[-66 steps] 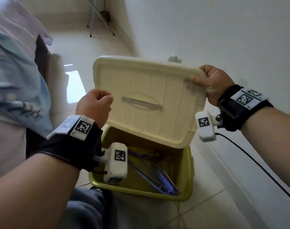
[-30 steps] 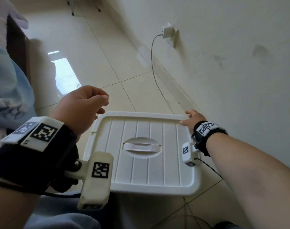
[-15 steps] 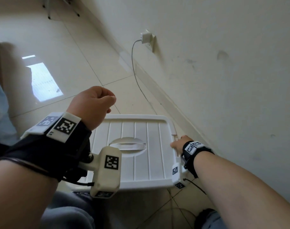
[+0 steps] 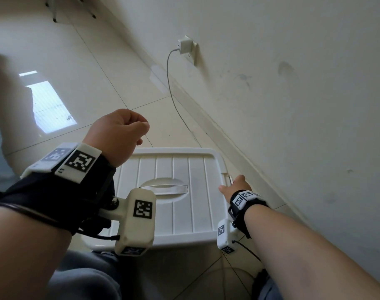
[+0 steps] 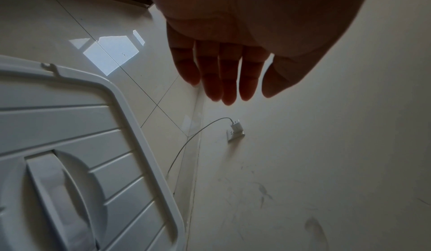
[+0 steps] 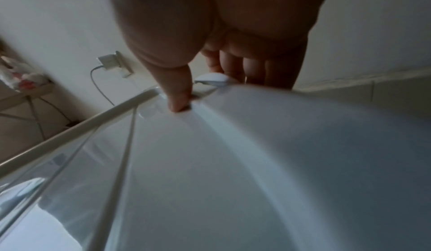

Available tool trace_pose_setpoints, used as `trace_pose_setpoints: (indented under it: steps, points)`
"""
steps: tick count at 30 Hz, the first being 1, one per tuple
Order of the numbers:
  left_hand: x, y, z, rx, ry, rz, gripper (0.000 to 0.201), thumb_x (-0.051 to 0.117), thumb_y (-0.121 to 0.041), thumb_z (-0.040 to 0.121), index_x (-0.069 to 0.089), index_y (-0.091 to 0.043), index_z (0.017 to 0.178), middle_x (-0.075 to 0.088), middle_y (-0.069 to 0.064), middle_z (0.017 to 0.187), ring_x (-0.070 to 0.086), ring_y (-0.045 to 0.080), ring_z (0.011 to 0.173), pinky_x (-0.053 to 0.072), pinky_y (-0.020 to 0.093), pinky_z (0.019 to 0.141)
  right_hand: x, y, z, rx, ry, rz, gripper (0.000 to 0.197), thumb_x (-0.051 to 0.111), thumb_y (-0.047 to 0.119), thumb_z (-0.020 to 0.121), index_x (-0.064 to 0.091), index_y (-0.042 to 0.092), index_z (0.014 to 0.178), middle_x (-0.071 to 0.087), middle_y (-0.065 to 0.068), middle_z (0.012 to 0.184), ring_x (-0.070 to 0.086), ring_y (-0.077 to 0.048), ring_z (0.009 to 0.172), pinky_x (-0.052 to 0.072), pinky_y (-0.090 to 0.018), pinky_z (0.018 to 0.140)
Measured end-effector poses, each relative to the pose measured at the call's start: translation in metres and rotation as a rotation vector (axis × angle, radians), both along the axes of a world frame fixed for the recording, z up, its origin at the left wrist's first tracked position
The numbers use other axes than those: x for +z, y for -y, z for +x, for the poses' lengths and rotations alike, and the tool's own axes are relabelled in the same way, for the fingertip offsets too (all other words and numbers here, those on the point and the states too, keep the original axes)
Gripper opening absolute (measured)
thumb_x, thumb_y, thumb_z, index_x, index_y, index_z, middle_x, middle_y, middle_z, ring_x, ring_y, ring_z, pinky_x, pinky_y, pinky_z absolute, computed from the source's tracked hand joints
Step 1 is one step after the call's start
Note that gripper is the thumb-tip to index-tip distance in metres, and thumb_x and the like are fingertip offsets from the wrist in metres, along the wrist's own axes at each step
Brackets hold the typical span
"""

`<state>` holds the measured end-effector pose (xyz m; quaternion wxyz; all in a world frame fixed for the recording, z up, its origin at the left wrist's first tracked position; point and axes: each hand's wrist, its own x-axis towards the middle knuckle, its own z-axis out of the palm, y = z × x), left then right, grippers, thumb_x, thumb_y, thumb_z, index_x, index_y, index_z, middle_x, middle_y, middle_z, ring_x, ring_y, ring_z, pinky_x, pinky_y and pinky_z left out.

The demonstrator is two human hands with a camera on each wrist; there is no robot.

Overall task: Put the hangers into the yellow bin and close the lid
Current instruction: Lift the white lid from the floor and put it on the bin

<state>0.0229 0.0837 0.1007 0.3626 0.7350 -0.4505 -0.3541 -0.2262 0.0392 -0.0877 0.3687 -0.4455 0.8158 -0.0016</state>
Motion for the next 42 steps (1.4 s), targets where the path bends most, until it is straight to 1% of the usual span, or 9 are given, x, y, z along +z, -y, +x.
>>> trace_pose_setpoints:
  steps: [6, 12, 15, 18, 21, 26, 33, 39, 42]
  points:
    - [0.000, -0.002, 0.005, 0.006, -0.022, -0.005, 0.019, 0.051, -0.038, 0.065, 0.063, -0.029, 0.075, 0.070, 0.000, 0.086, 0.065, 0.015, 0.079, 0.052, 0.046, 0.088, -0.004, 0.003, 0.007, 0.194, -0.181, -0.083, 0.033, 0.046, 0.018, 0.090, 0.037, 0.011, 0.121, 0.063, -0.014, 0.107, 0.058, -0.032, 0.089, 0.045, -0.034, 0.071]
    - [0.001, -0.006, 0.016, 0.019, -0.023, -0.021, 0.014, 0.052, -0.035, 0.068, 0.062, -0.028, 0.074, 0.070, 0.000, 0.085, 0.065, 0.014, 0.077, 0.052, 0.044, 0.085, -0.006, 0.010, 0.008, 0.149, -0.251, -0.128, 0.030, 0.042, 0.008, 0.088, 0.036, 0.006, 0.118, 0.063, -0.017, 0.099, 0.057, -0.032, 0.083, 0.048, -0.038, 0.077]
    - [-0.003, -0.008, 0.026, 0.023, -0.019, -0.034, 0.009, 0.053, -0.026, 0.079, 0.062, -0.026, 0.075, 0.067, -0.006, 0.080, 0.062, 0.009, 0.072, 0.052, 0.040, 0.081, -0.003, 0.015, 0.014, 0.111, -0.295, -0.121, 0.038, 0.041, 0.006, 0.087, 0.032, 0.005, 0.124, 0.063, -0.019, 0.110, 0.062, -0.035, 0.100, 0.050, -0.046, 0.090]
    - [-0.005, -0.010, 0.038, 0.038, -0.016, -0.049, 0.012, 0.052, -0.024, 0.082, 0.062, -0.026, 0.075, 0.066, -0.009, 0.079, 0.062, 0.009, 0.071, 0.052, 0.039, 0.081, 0.006, 0.020, 0.030, 0.151, -0.363, -0.144, 0.043, 0.042, 0.012, 0.089, 0.032, 0.011, 0.130, 0.046, -0.017, 0.133, 0.045, -0.035, 0.122, 0.040, -0.048, 0.098]
    - [-0.006, -0.013, 0.051, 0.070, -0.029, -0.059, 0.011, 0.053, -0.025, 0.082, 0.062, -0.026, 0.075, 0.067, -0.010, 0.078, 0.062, 0.009, 0.070, 0.052, 0.040, 0.081, 0.013, 0.022, 0.061, 0.310, -0.353, -0.237, 0.054, 0.049, 0.012, 0.081, 0.032, 0.017, 0.132, 0.036, -0.012, 0.139, 0.034, -0.032, 0.126, 0.035, -0.044, 0.100]
    - [-0.006, -0.022, 0.071, 0.088, -0.038, -0.055, 0.011, 0.053, -0.026, 0.083, 0.062, -0.026, 0.077, 0.067, -0.009, 0.081, 0.062, 0.011, 0.071, 0.052, 0.041, 0.082, 0.016, 0.011, 0.139, 0.603, -0.124, -0.300, 0.057, 0.055, 0.018, 0.080, 0.037, 0.020, 0.134, 0.029, -0.006, 0.145, 0.027, -0.028, 0.132, 0.033, -0.039, 0.106]
    - [-0.009, -0.042, 0.107, 0.170, -0.029, -0.027, 0.012, 0.052, -0.031, 0.080, 0.063, -0.027, 0.081, 0.070, -0.003, 0.086, 0.065, 0.014, 0.078, 0.054, 0.042, 0.083, 0.018, -0.010, 0.248, 1.136, 0.008, -0.295, 0.065, 0.064, 0.038, 0.079, 0.040, 0.022, 0.138, 0.030, -0.002, 0.150, 0.027, -0.029, 0.137, 0.032, -0.044, 0.112]
    - [-0.009, -0.049, 0.124, 0.206, -0.073, -0.052, 0.011, 0.053, -0.032, 0.076, 0.063, -0.027, 0.078, 0.071, 0.000, 0.084, 0.064, 0.014, 0.073, 0.052, 0.039, 0.079, 0.012, -0.021, 0.305, 1.593, -0.258, -0.226, 0.064, 0.056, 0.056, 0.081, 0.044, 0.026, 0.136, 0.043, -0.001, 0.144, 0.024, -0.030, 0.137, 0.022, -0.048, 0.108]
    - [-0.010, -0.053, 0.132, 0.232, -0.092, -0.054, 0.015, 0.052, -0.036, 0.069, 0.063, -0.028, 0.075, 0.071, -0.001, 0.081, 0.064, 0.014, 0.072, 0.052, 0.038, 0.077, 0.001, -0.027, 0.320, 1.772, -0.379, -0.091, 0.058, 0.049, 0.051, 0.087, 0.037, 0.033, 0.140, 0.044, 0.002, 0.146, 0.020, -0.027, 0.142, 0.009, -0.052, 0.113]
